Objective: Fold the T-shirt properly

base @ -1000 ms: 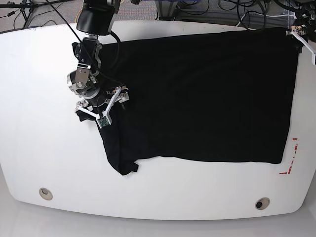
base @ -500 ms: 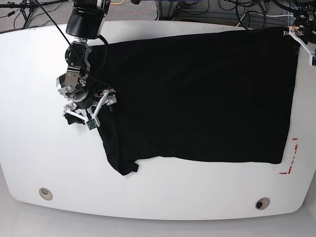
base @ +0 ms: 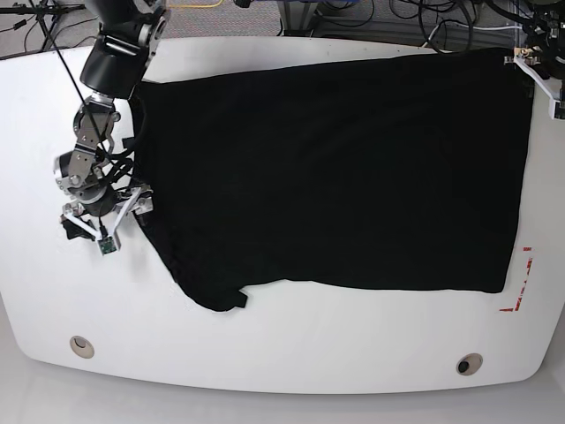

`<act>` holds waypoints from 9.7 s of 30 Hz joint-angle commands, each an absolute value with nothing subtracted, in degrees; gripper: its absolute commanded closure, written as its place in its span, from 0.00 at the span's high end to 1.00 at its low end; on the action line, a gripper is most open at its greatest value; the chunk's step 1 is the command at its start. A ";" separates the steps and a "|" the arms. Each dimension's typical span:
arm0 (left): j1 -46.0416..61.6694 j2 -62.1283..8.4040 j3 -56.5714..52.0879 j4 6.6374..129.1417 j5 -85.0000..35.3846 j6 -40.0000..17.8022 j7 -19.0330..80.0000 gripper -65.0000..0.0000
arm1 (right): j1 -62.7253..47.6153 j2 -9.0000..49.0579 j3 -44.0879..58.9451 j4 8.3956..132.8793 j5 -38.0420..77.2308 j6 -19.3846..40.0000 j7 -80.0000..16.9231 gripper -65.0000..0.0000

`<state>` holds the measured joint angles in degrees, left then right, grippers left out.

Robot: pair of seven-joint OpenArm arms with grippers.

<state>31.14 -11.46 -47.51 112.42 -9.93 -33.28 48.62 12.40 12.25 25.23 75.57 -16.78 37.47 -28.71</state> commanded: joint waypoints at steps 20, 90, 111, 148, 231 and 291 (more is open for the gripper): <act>29.41 -12.26 -47.96 113.45 -9.98 -33.01 47.87 0.65 | 17.89 14.81 25.45 74.59 -16.22 37.58 -26.51 0.99; -2.68 -12.70 -45.67 100.62 -2.86 -32.66 48.22 0.66 | 21.67 9.80 25.71 54.20 -9.01 38.02 -20.62 0.01; -27.03 -18.51 -39.52 56.40 10.24 -30.73 34.68 0.83 | 21.32 9.80 25.71 54.37 -9.10 38.37 -20.88 0.00; -33.63 -14.02 -35.30 35.30 10.07 -24.48 24.22 0.69 | 20.26 9.80 25.63 56.75 -9.10 38.64 -20.97 0.00; -68.79 -3.74 -18.15 112.40 13.67 -26.86 63.87 0.01 | 70.02 27.03 1.27 95.25 -9.36 40.00 -53.49 0.00; 4.26 -4.62 -32.31 114.51 13.14 -40.00 63.52 0.00 | -8.75 9.27 31.87 115.65 -9.10 40.00 -49.98 0.00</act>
